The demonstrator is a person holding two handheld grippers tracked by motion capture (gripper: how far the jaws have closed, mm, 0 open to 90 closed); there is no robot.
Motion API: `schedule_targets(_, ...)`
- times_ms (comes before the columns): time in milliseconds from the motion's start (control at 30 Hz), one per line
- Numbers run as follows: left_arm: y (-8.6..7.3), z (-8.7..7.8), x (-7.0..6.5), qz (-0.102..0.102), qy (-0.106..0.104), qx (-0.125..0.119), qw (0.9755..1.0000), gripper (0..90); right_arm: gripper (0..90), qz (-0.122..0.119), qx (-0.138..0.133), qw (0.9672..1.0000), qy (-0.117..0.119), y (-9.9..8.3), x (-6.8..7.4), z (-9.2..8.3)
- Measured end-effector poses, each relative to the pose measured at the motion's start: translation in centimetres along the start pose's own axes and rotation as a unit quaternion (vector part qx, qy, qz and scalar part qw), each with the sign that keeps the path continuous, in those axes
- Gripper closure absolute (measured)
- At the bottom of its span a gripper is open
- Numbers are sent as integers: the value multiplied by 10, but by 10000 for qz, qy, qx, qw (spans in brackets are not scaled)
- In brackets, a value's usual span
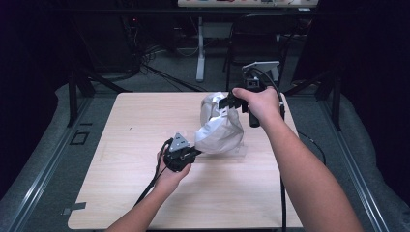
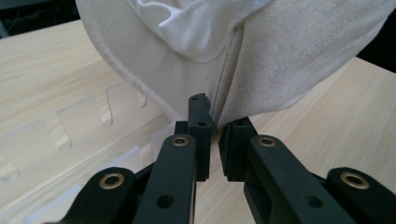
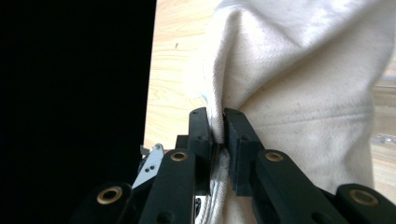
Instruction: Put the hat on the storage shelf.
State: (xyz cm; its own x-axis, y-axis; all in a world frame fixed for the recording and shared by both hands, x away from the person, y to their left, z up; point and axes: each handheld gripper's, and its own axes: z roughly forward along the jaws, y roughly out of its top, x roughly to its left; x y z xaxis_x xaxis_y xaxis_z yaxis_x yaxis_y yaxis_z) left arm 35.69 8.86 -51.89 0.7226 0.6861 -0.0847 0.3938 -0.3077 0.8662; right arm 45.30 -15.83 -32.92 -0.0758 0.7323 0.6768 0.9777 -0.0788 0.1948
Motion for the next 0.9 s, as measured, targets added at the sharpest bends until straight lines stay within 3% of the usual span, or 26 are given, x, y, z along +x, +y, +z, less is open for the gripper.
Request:
schedule_targets(267, -8, 2, 3, -216, 55, 180, 9996, 851, 822, -24, 123, 9999, -49, -1, -5, 14)
schedule_targets(400, -15, 5, 2, -148, 70, 261, 9995, 852, 823, -37, 193, 9996, -203, -2, -9, 22)
schedule_targets(500, -15, 5, 2, -232, 68, 242, 9994, 851, 822, -1, 191, 9997, -151, -2, -12, 25)
schedule_targets(900, -15, 6, 0, -172, 149, 192, 9996, 836, 814, 59, 162, 9998, -97, -3, -18, 24)
